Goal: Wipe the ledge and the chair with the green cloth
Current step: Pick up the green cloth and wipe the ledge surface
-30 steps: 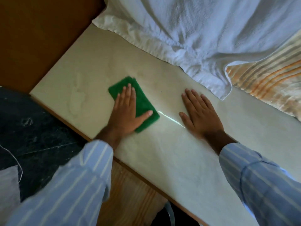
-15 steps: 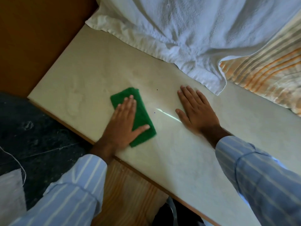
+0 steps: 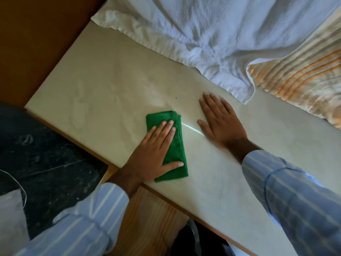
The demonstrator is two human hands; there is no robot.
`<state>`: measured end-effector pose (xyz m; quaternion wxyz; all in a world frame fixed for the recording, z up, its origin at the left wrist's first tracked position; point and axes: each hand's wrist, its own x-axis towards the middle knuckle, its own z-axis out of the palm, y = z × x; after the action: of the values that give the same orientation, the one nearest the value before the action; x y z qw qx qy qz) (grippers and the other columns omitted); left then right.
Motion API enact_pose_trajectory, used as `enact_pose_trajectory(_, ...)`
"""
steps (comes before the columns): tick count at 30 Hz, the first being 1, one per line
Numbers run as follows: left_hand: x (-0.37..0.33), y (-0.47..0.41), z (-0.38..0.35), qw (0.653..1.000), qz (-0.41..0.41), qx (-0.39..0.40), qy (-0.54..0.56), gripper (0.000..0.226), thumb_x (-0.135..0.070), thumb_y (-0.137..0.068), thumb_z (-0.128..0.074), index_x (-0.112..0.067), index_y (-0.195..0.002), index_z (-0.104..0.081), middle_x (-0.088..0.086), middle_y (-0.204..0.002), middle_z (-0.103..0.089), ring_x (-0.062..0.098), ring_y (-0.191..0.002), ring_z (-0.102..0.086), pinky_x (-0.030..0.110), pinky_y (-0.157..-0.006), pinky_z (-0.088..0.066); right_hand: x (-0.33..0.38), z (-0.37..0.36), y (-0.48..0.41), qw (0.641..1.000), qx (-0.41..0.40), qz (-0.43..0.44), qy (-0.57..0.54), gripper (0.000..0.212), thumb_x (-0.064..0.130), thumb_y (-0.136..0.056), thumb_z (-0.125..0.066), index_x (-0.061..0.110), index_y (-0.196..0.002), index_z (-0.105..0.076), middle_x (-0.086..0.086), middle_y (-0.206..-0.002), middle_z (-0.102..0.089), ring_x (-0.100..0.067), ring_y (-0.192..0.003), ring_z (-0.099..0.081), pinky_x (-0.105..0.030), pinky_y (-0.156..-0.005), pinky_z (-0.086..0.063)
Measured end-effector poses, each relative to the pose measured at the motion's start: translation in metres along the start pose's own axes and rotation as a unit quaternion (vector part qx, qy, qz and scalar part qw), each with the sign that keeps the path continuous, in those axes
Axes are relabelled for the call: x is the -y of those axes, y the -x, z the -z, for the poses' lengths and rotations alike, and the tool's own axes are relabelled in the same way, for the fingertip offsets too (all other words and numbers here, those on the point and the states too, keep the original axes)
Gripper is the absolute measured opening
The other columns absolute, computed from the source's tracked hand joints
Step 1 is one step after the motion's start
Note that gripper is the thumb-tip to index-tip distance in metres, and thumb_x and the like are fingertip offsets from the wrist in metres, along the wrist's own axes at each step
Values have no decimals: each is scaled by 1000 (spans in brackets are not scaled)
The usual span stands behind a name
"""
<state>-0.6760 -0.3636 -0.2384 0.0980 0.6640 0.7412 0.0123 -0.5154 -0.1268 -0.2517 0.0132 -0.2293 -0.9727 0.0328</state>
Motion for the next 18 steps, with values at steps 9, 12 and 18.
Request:
enact_pose_trajectory(9,41,-118,30,994,84,43,-48,112,-83,-85,-26,0,-159,-11,16,-170,-4,29,-157,-5,48,-126,-9,1,3,0,1000,1,3,-9,68,49,-111,-28,11,-168,-24,-9,-177,-20,-24,-165,-17,-46,-134,-14)
enact_pose_trajectory(12,18,-75,17,997,68,-3,-41,109,-80,-88,-30,3,-157,-20,20,-168,-12,33,-156,-12,50,-124,-15,0,3,1,1000,-7,5,-6,68,48,-111,-30,11,-167,-25,-9,-176,-22,-24,-165,-18,-46,-133,-15)
enact_pose_trajectory(18,-13,-3,-6,999,24,0,-23,108,-82,-91,-32,2,-158,-16,18,-169,-7,31,-157,-4,52,-123,-18,1,3,1,1000,-13,1,-9,67,48,-111,-31,12,-168,-25,-9,-176,-22,-24,-164,-19,-46,-133,-16)
